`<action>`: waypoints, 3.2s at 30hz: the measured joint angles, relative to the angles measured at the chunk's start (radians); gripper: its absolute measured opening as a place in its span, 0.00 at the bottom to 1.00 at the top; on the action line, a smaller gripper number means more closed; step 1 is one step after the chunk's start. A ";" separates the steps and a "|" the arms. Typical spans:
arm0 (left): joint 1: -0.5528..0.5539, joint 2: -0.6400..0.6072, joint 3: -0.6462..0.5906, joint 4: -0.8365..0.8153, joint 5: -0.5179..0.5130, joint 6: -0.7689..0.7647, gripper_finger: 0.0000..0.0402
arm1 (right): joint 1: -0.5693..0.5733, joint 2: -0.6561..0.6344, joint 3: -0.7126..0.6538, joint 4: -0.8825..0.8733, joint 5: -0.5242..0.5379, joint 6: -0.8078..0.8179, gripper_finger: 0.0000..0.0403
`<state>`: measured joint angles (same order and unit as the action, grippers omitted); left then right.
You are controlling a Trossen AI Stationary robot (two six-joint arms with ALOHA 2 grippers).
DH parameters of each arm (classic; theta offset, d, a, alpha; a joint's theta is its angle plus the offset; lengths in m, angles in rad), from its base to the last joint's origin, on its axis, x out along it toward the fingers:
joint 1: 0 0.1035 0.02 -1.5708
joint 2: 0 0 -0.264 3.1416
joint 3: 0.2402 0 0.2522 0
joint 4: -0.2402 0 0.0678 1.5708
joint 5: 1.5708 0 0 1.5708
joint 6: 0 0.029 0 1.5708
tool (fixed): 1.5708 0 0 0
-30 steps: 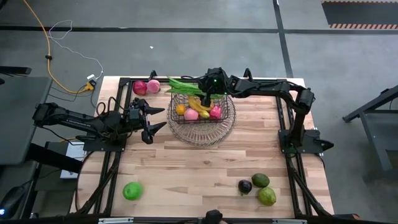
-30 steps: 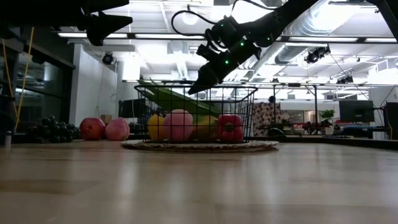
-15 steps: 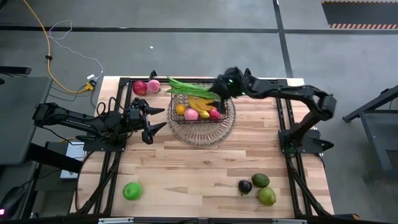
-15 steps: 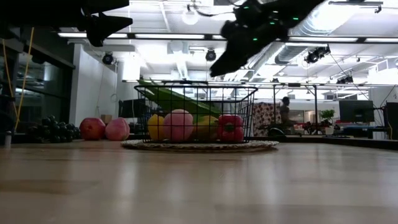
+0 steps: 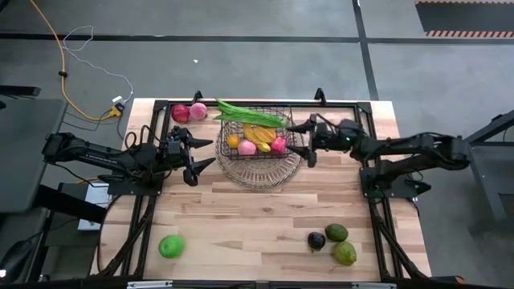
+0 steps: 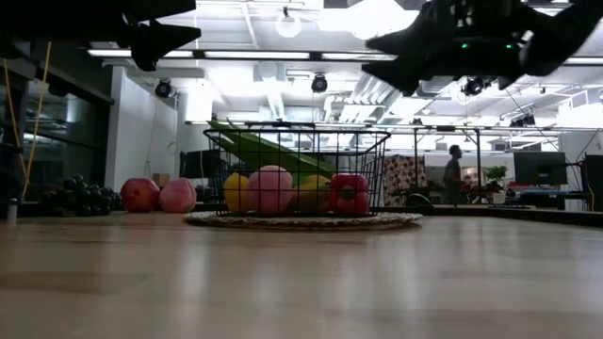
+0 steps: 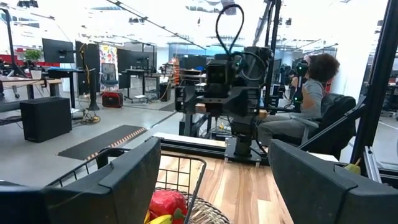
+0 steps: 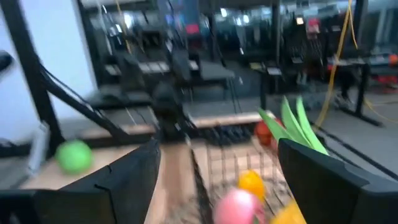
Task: Build produce basket
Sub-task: Put the apple into the wire basket
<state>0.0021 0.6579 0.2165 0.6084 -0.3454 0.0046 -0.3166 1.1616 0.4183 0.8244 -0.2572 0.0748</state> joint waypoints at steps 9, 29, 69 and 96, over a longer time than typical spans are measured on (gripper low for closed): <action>0.000 0.000 0.000 -0.002 -0.002 0.059 0.71 | 0.056 -0.010 -0.034 0.040 0.003 -0.007 0.78; 0.000 0.000 0.000 -0.001 0.013 0.028 0.71 | 0.062 -0.010 -0.034 0.040 0.004 -0.007 0.78; -0.418 0.470 0.643 -1.292 0.206 -0.627 0.88 | 0.062 -0.009 -0.034 0.025 0.005 -0.003 0.78; -0.921 0.686 0.681 -1.455 0.406 -1.399 0.88 | 0.062 -0.009 -0.034 -0.021 0.007 -0.029 0.78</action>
<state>-0.9184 1.3440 0.8976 -0.8468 0.0607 -1.3943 -0.2543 1.1526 0.3840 0.8032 -0.2502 0.0459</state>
